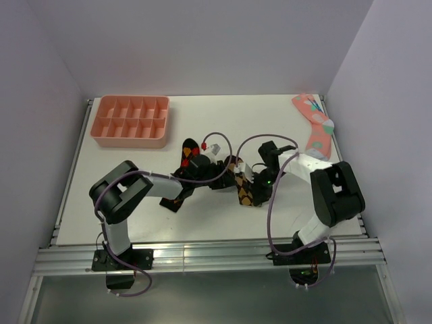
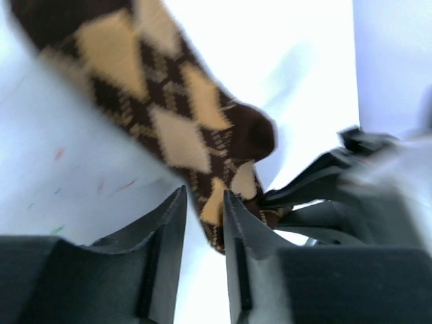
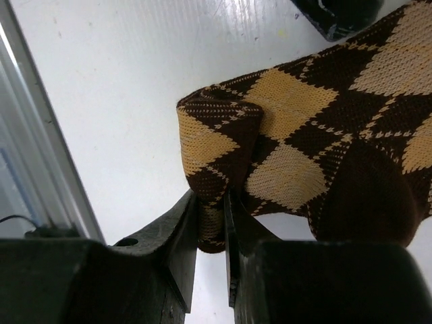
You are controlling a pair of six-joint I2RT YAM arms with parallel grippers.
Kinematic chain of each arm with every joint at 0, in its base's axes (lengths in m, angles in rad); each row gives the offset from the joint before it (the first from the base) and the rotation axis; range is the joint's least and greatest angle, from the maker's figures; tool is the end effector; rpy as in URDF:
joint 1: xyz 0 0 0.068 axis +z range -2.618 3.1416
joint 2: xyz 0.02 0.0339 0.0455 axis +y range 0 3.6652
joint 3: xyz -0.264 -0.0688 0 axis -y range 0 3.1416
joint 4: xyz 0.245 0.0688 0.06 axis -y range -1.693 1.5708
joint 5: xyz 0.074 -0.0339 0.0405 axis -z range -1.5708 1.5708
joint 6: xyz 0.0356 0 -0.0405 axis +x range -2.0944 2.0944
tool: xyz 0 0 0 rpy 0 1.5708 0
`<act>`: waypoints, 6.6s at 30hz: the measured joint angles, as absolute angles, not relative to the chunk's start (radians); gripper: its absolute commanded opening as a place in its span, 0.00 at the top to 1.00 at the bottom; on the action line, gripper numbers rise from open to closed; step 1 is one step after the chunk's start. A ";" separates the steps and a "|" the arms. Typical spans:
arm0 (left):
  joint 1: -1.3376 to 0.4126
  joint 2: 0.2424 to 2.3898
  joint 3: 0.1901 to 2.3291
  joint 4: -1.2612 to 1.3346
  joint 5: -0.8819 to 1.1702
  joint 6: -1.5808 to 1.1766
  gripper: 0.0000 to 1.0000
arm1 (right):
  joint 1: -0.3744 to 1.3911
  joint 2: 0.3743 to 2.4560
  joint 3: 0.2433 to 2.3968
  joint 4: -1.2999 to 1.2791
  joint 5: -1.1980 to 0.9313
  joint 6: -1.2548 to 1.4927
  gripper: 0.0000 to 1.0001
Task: Roll the socks
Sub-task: Roll the sock at the center of the board.
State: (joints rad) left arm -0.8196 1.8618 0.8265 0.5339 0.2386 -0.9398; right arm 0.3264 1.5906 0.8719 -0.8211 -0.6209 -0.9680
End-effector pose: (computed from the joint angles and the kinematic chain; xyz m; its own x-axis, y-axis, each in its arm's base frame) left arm 0.2447 -0.2744 0.1341 -0.8812 -0.2059 -0.4256 0.2375 0.5855 -0.7751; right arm 0.2324 0.1005 0.1584 -0.3079 -0.8116 -0.4966 -0.9374 0.1695 0.3041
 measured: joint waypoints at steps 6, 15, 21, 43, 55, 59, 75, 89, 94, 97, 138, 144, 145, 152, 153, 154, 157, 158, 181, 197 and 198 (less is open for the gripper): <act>-0.867 1.802 0.775 0.665 0.182 -0.765 0.69 | 0.296 1.707 0.975 -0.950 -0.658 -1.010 0.90; -0.908 1.817 0.698 0.884 0.260 -0.625 0.65 | 0.247 1.887 1.139 -1.121 -0.704 -1.012 0.90; -0.917 1.908 0.699 0.984 0.319 -0.601 0.60 | 0.244 1.948 1.205 -1.177 -0.701 -0.972 0.89; -0.925 1.986 0.797 0.958 0.375 -0.464 0.49 | 0.260 2.001 1.259 -1.234 -0.689 -0.937 0.89; -0.925 2.041 0.842 0.941 0.490 -0.454 0.51 | 0.264 2.002 1.259 -1.237 -0.689 -0.936 0.89; -0.925 2.049 0.842 0.942 0.502 -0.457 0.51 | 0.264 2.002 1.262 -1.242 -0.689 -0.936 0.89; -0.923 2.080 0.843 0.973 0.537 -0.514 1.00 | 0.264 2.002 1.262 -1.221 -0.681 -0.875 0.78; -0.923 2.080 0.884 0.887 0.525 -0.544 1.00 | 0.162 1.971 1.328 -1.123 -0.696 -0.660 0.59; -0.924 2.078 0.903 0.847 0.525 -0.544 1.00 | 0.084 1.937 1.369 -1.052 -0.702 -0.601 0.55; -0.924 2.078 0.906 0.839 0.525 -0.544 1.00 | 0.068 1.930 1.369 -1.030 -0.699 -0.580 0.53; -0.927 2.064 0.927 0.770 0.509 -0.543 1.00 | 0.098 2.051 1.342 -1.093 -0.701 -0.585 0.47; -0.927 2.064 0.938 0.748 0.508 -0.545 1.00 | 0.102 2.051 1.340 -1.080 -0.695 -0.570 0.83; -0.927 2.063 0.938 0.746 0.508 -0.546 1.00 | 0.102 2.051 1.335 -1.070 -0.691 -0.564 0.88; -0.926 2.043 0.938 0.696 0.499 -0.566 1.00 | 0.102 2.003 1.246 -0.982 -0.641 -0.503 0.96; -0.926 2.041 0.939 0.688 0.499 -0.567 1.00 | 0.102 1.993 1.240 -0.972 -0.633 -0.498 0.96; -0.925 2.039 0.943 0.676 0.500 -0.569 1.00 | 0.102 1.988 1.235 -0.965 -0.628 -0.494 0.96; -0.921 2.039 0.962 0.634 0.505 -0.574 1.00 | 0.102 1.972 1.222 -0.943 -0.614 -0.478 0.97; -0.919 2.039 0.970 0.618 0.509 -0.579 1.00 | 0.102 1.968 1.218 -0.937 -0.611 -0.475 0.97; -0.854 2.112 1.165 0.290 0.674 -0.727 1.00 | 0.101 1.862 1.136 -0.804 -0.599 -0.487 0.59; -0.810 2.140 1.222 0.105 0.786 -0.768 1.00 | -0.035 1.577 1.029 -0.696 -0.725 -0.622 0.56; -0.807 2.146 1.228 0.099 0.795 -0.772 1.00 | -0.039 1.545 1.014 -0.699 -0.733 -0.644 0.56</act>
State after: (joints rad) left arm -0.8066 2.1464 1.2282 0.0986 0.7952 -0.7723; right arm -0.0391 1.5448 1.0142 -0.6987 -0.7334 -0.6437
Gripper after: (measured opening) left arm 0.051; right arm 0.432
